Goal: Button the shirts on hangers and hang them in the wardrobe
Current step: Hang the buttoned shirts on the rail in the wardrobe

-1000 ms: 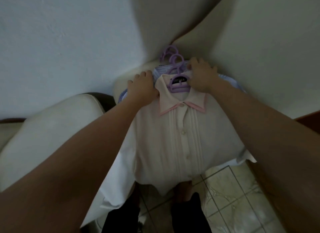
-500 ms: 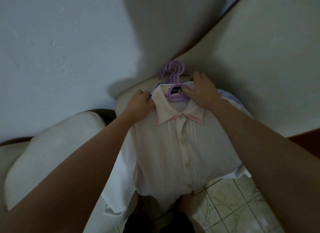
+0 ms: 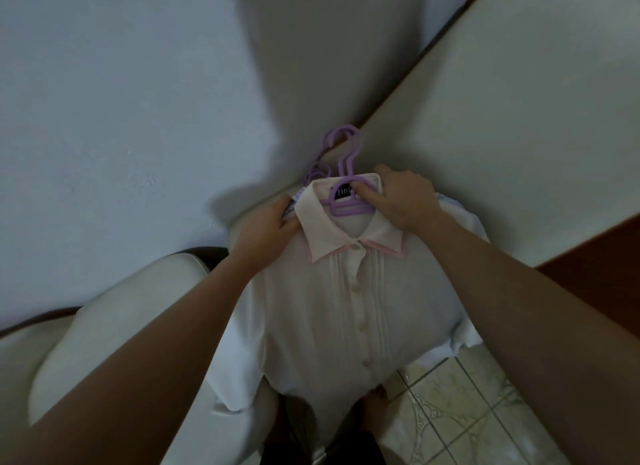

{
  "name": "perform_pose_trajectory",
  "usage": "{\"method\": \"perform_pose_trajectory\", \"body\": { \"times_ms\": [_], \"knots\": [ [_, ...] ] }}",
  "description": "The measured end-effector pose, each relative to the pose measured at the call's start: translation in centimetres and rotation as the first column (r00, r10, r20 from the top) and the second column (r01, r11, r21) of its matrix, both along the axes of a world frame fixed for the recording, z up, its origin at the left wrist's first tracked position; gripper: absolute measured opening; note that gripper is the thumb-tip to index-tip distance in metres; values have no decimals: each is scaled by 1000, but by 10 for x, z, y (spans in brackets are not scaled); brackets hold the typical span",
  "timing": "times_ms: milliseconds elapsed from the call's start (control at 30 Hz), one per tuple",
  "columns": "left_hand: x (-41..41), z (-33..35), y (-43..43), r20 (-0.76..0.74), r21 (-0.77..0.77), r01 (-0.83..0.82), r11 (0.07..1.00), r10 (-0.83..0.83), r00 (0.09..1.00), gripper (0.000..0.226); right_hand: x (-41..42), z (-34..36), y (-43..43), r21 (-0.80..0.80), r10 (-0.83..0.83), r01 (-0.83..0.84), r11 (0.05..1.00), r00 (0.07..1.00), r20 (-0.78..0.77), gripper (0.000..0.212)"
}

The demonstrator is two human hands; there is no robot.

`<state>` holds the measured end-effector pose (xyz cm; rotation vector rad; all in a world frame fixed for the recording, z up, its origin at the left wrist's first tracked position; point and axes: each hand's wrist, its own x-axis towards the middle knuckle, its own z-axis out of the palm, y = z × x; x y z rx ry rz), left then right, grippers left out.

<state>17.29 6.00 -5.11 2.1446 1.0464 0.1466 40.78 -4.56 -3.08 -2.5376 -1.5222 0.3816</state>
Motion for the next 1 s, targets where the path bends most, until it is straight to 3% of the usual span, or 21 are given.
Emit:
{"method": "perform_pose_trajectory", "body": {
  "times_ms": [300,367,500,633,733,867,1000],
  "knots": [
    [35,152,-29,195,328,-3,945,-65,979,33,7,151,-60,262,-203,151,953,962,183,68],
    [50,195,-46,233,384,102,917,-204,951,33,2,196,-101,332,-316,223,917,913,259,70],
    [68,236,-52,307,432,189,882,-341,888,37,-8,243,-132,408,-438,310,859,857,271,70],
    [75,296,-88,364,493,267,828,-474,802,29,-32,293,-193,532,-579,385,754,772,262,66],
    [82,330,-123,374,619,205,758,-515,772,36,-52,321,-237,594,-667,430,680,700,255,65],
    [102,361,-179,419,647,303,700,-658,626,37,-77,345,-306,665,-821,541,515,534,203,63],
    [122,366,-223,395,659,358,661,-710,584,39,-89,352,-351,673,-853,595,440,511,105,57]
  ]
}}
